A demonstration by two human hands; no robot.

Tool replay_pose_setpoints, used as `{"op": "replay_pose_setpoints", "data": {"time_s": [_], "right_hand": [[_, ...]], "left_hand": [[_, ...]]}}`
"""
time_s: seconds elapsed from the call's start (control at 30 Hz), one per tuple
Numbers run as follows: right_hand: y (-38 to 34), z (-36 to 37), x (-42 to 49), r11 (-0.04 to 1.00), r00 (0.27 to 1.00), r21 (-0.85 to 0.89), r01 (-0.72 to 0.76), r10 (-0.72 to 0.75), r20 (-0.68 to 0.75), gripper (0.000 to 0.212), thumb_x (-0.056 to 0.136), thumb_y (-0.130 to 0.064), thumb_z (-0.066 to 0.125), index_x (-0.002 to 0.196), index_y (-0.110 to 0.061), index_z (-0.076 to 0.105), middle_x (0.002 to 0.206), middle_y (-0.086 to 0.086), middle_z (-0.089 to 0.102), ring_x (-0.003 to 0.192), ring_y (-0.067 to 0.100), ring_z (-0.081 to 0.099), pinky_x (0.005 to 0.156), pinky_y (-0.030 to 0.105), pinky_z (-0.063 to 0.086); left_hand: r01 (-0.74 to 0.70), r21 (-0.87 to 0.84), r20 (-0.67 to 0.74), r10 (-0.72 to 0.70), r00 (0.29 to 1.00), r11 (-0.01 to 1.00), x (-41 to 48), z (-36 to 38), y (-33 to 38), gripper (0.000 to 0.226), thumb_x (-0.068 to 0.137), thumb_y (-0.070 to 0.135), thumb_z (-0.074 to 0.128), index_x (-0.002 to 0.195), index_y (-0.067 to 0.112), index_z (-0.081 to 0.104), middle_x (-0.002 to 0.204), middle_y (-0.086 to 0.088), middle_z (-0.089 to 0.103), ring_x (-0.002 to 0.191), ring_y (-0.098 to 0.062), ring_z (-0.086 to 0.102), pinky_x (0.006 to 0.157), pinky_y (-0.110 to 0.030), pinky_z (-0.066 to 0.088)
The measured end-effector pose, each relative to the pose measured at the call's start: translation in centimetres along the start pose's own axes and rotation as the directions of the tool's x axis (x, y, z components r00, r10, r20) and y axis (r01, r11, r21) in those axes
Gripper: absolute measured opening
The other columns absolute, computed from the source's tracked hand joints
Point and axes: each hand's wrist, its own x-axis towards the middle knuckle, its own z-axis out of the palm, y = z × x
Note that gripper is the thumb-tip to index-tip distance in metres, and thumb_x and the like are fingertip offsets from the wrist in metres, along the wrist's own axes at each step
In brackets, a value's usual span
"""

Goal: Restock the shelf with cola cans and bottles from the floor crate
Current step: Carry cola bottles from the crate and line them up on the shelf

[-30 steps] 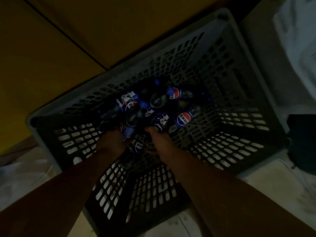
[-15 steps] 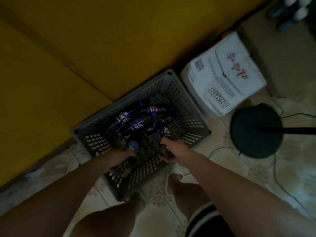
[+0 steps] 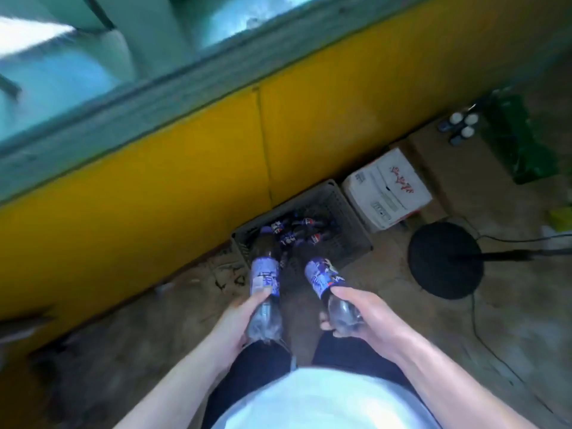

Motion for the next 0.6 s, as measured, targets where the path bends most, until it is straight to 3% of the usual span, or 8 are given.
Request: {"op": "replay_pose_setpoints", "data": {"time_s": [0.1,0.23,0.33,0.43,0.6], "right_hand": [[-2.3,2.4,-5.2,0.993,0.978,0.075,0.091,-0.104,0.181,0.055,0.078,-0.033,0.072,0.122,-0.003,0.061,0.113,0.026,0.073,0.091,0.031,0.074,0.073,0.035,0.055],[-5.7,4.5,-9.7,0.978,0.849,0.094,0.186,-0.209,0.486,0.065,0.063,-0.033,0.085,0.12,-0.008,0.067,0.107,0.02,0.064,0.09,0.029,0.066,0.072,0.036,0.052],[-8.5,5.7,-11.4,0.958,0.771,-0.025,0.286,-0.214,0.6,0.063,0.068,-0.021,0.077,0.124,0.0,0.058,0.105,0.024,0.06,0.083,0.031,0.06,0.07,0.037,0.048],[-10.9,6.8,-11.9,0.902,0.732,-0.141,0.408,-0.23,0.642,0.069,0.068,-0.018,0.078,0.131,-0.005,0.053,0.106,0.023,0.063,0.092,0.038,0.057,0.079,0.042,0.044],[-13.7,6.9,-12.1,0.843,0.687,-0.252,0.475,-0.177,0.705,0.07,0.064,-0.024,0.077,0.128,-0.01,0.053,0.1,0.02,0.066,0.08,0.032,0.063,0.069,0.04,0.046]], "left_hand": [[-0.187,-0.074,0.034,0.19,0.981,0.98,-6.9,-2.1,1.1,0.055,0.079,0.031,0.08,0.122,0.002,0.063,0.095,-0.019,0.075,0.073,-0.028,0.072,0.06,-0.03,0.058],[-0.411,-0.165,0.056,0.424,0.904,0.897,-14.3,-3.8,2.1,0.084,0.045,0.048,0.098,0.116,0.013,0.07,0.107,-0.022,0.074,0.087,-0.032,0.073,0.069,-0.036,0.061],[-0.529,-0.239,0.073,0.558,0.827,0.815,-17.7,-3.6,2.7,0.084,0.051,0.046,0.096,0.119,0.007,0.066,0.111,-0.027,0.069,0.094,-0.04,0.068,0.074,-0.042,0.058],[-0.609,-0.335,0.031,0.655,0.755,0.719,-19.4,-2.0,2.3,0.084,0.061,0.041,0.09,0.125,-0.001,0.057,0.112,-0.031,0.064,0.096,-0.044,0.062,0.075,-0.044,0.054],[-0.66,-0.519,-0.118,0.719,0.685,0.543,-20.5,4.1,0.0,0.063,0.059,0.034,0.092,0.107,0.002,0.067,0.096,-0.025,0.061,0.079,-0.035,0.063,0.064,-0.04,0.055]]}}
